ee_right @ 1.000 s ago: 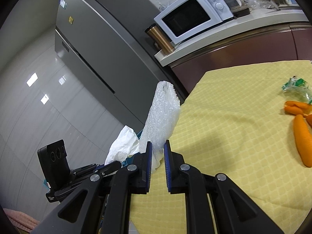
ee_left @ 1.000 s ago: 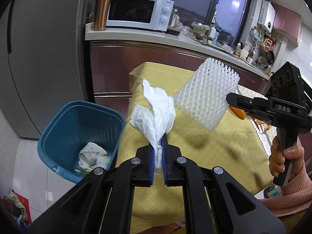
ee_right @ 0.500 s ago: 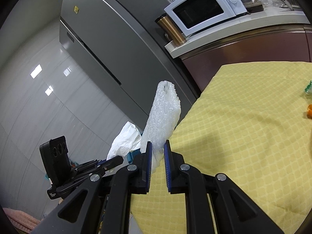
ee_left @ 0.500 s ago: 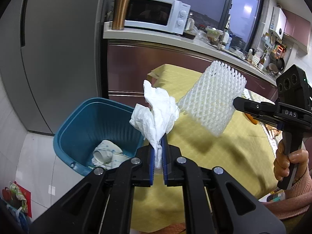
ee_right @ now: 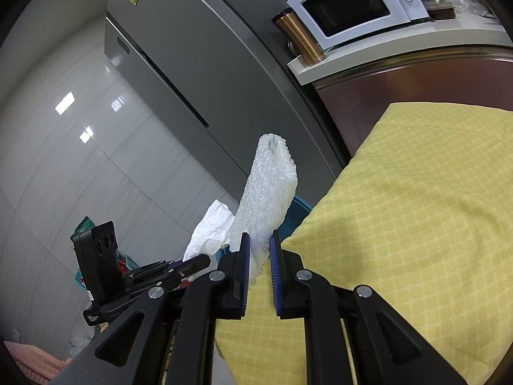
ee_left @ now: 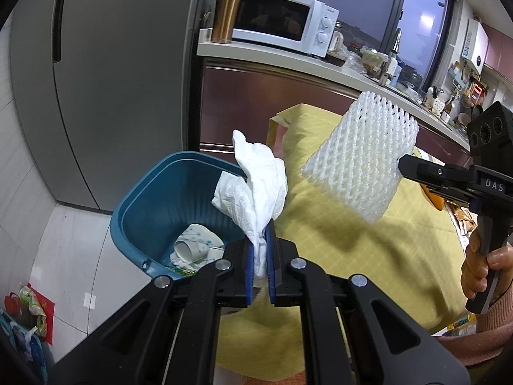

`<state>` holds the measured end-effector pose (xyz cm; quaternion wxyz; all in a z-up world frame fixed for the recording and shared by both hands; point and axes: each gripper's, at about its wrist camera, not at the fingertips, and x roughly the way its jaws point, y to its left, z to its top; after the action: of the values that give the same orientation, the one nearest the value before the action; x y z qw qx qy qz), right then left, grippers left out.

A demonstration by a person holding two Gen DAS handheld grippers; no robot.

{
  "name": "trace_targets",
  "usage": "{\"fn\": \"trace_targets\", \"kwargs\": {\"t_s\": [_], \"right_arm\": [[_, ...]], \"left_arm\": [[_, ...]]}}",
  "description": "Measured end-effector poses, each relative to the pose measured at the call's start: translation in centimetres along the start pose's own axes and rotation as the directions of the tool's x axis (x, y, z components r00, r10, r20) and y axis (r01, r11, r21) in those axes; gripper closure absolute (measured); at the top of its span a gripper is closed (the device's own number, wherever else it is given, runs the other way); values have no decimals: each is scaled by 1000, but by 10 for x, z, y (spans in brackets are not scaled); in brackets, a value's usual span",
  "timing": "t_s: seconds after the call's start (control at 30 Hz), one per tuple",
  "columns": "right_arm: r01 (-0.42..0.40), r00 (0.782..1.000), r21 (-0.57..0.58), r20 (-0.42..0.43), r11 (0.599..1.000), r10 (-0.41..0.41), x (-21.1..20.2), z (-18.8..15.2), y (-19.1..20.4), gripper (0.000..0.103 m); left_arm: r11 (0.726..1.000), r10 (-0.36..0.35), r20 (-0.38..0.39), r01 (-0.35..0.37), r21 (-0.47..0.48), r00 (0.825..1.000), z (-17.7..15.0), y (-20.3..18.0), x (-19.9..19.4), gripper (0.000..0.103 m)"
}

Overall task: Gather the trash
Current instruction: 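Carry the tissue and foam sleeve with both tools over the blue bin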

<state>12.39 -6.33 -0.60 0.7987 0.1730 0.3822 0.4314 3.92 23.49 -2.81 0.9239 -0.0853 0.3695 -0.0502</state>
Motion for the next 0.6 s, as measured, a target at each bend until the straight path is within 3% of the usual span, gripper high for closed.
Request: {"fn": "trace_targets", "kwargs": {"t_s": [0.6], "right_arm": [[-11,998,-36,-66,999,9,41,12,16,92]], "left_arm": [[998,44,-38,-46,-48,998,-9,20,15,96]]}}
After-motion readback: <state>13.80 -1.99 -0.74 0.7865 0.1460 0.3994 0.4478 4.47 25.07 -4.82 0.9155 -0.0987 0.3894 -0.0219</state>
